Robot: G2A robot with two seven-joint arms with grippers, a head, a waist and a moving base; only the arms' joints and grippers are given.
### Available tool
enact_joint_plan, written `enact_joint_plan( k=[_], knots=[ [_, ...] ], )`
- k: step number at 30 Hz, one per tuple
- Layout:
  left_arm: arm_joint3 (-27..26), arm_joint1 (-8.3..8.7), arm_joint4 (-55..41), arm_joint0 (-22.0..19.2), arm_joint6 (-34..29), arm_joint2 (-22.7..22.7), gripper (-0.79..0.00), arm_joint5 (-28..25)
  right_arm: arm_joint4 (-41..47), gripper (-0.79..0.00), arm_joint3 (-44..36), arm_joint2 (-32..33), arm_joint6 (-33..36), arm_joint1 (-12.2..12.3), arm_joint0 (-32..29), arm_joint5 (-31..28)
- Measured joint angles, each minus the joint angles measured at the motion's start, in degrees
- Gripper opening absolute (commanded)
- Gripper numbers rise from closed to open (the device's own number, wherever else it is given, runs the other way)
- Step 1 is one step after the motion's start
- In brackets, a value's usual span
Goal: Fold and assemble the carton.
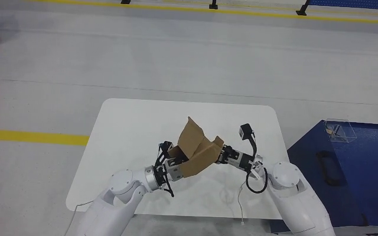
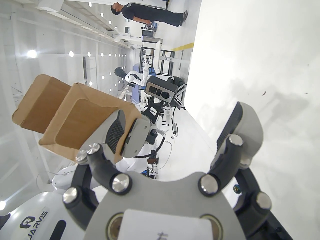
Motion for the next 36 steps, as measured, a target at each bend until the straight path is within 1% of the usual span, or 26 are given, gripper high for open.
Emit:
enact_joint_plan(
  k=[13, 25, 36],
  knots=[
    [0.24, 0.02, 1.46, 0.20, -0.66, 0.29, -0.785, 0.05, 1.53, 0.000, -2.24, 1.07, 0.72, 0.23, -1.23, -0.83],
    [-0.03, 0.09, 3.98, 0.21, -0.94, 0.81, -0.785, 0.07, -0.51, 0.000, -4.27, 1.65, 0.96, 0.58, -1.42, 1.77],
    [0.06, 0.13, 0.97, 0.40, -1.58, -0.63, -0.785, 0.18, -0.72, 0.000, -4.33, 1.18, 0.52, 0.60, -1.65, 2.02]
  ],
)
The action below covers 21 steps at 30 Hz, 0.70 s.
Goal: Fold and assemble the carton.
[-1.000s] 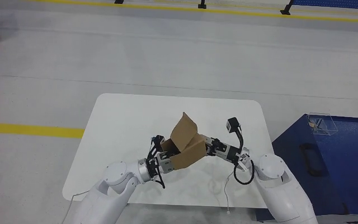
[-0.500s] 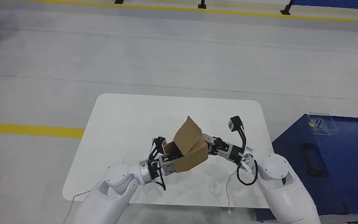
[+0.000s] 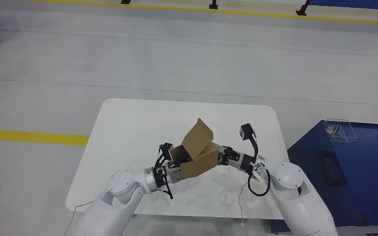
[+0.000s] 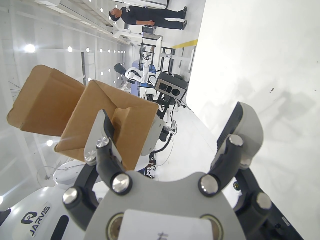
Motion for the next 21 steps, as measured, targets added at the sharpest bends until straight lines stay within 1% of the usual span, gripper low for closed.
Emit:
enact_joint_plan(
  k=[11, 21],
  knots=[
    [-0.24, -0.01, -0.40, 0.05, -0.33, -0.06, -0.785, 0.34, 1.10, 0.000, -0.32, -0.37, -0.44, -0.06, -0.27, -0.30],
    [-0.60, 0.03, -0.93, 0.28, -0.87, -0.27, -0.785, 0.52, 2.08, 0.000, 0.64, -1.94, -1.03, -0.41, 0.98, -0.34]
  ],
)
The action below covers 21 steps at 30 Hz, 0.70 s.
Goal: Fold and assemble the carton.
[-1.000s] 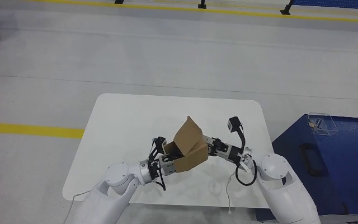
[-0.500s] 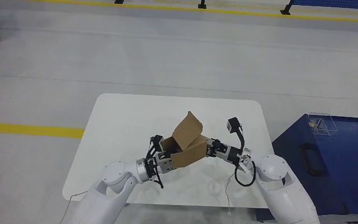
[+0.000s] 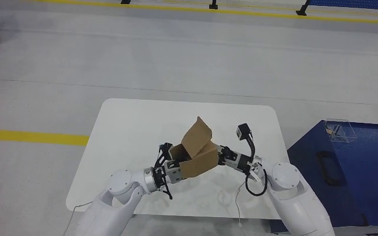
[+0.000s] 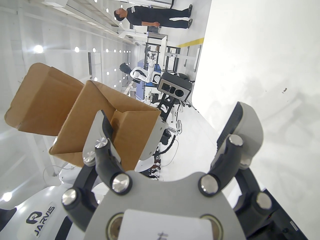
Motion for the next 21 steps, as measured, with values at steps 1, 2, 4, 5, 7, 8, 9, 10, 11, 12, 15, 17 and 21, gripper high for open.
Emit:
enact_joint_plan(
  k=[1, 2, 4, 5, 7, 8, 9, 10, 11, 12, 15, 17, 21],
  knots=[
    [0.02, 0.00, -0.11, 0.01, -0.07, -0.01, -0.785, 0.00, 0.03, 0.000, 0.12, -0.06, -0.06, -0.02, 0.07, -0.08],
    [0.06, -0.01, -0.23, 0.02, -0.10, -0.02, -0.785, 0.01, 0.04, 0.000, 0.22, -0.07, -0.07, -0.02, 0.11, -0.15],
    [0.13, -0.03, -0.45, 0.00, -0.14, -0.04, -0.785, 0.04, 0.23, 0.000, 0.45, 0.09, 0.00, -0.01, 0.14, -0.36],
    [0.17, -0.03, -0.53, -0.02, -0.13, -0.06, -0.785, 0.04, 0.35, 0.000, 0.50, 0.23, 0.07, 0.01, 0.10, -0.42],
    [0.21, -0.05, -0.72, -0.09, -0.02, -0.13, -0.785, 0.05, 0.47, 0.000, 0.54, 0.65, 0.22, 0.09, -0.08, -0.54],
    [0.21, -0.05, -0.81, -0.12, 0.00, -0.17, -0.785, 0.05, 0.50, 0.000, 0.54, 0.84, 0.28, 0.13, -0.19, -0.54],
    [0.21, -0.06, -0.92, -0.15, 0.01, -0.20, -0.785, 0.05, 0.52, 0.000, 0.53, 1.02, 0.35, 0.16, -0.30, -0.54],
    [0.20, -0.06, -1.03, -0.17, 0.01, -0.25, -0.785, 0.05, 0.56, 0.000, 0.51, 1.23, 0.45, 0.21, -0.44, -0.50],
    [0.18, -0.06, -1.05, -0.18, 0.03, -0.28, -0.785, 0.05, 0.55, 0.000, 0.48, 1.37, 0.50, 0.24, -0.55, -0.47],
    [0.14, -0.06, -1.06, -0.18, 0.09, -0.32, -0.785, 0.05, 0.54, 0.000, 0.46, 1.47, 0.54, 0.27, -0.66, -0.46],
    [-0.02, -0.05, -1.04, -0.15, 0.19, -0.40, -0.785, 0.13, 0.43, 0.000, 0.41, 1.56, 0.70, 0.32, -0.95, -0.40],
    [-0.13, -0.06, -1.03, -0.13, 0.26, -0.37, -0.785, 0.21, 0.39, 0.000, 0.42, 1.39, 0.67, 0.31, -1.00, -0.32],
    [-0.23, -0.10, -0.76, -0.14, 0.48, -0.08, -0.785, 0.30, 0.28, 0.000, 0.48, 0.98, 0.54, 0.25, -0.74, -0.30]
  ],
)
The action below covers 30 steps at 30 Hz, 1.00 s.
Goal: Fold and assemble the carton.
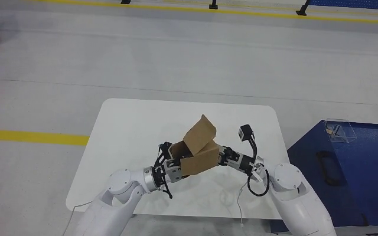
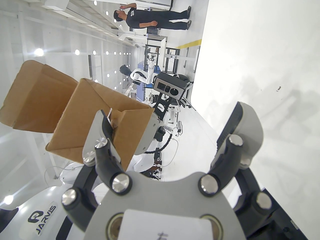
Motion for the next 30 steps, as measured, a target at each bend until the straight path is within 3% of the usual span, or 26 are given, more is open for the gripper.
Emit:
enact_joint_plan(
  k=[22, 30],
  knots=[
    [0.71, -0.32, -3.22, -0.22, -0.92, 0.44, -0.785, 0.96, 5.38, 0.000, 1.42, -2.13, -1.47, -0.82, 1.20, -1.79],
    [1.67, -0.38, -5.97, -0.68, -2.03, -0.27, -0.785, 1.95, 9.80, 0.000, 2.38, 0.41, -1.96, -0.77, 0.27, -3.31]
  ],
)
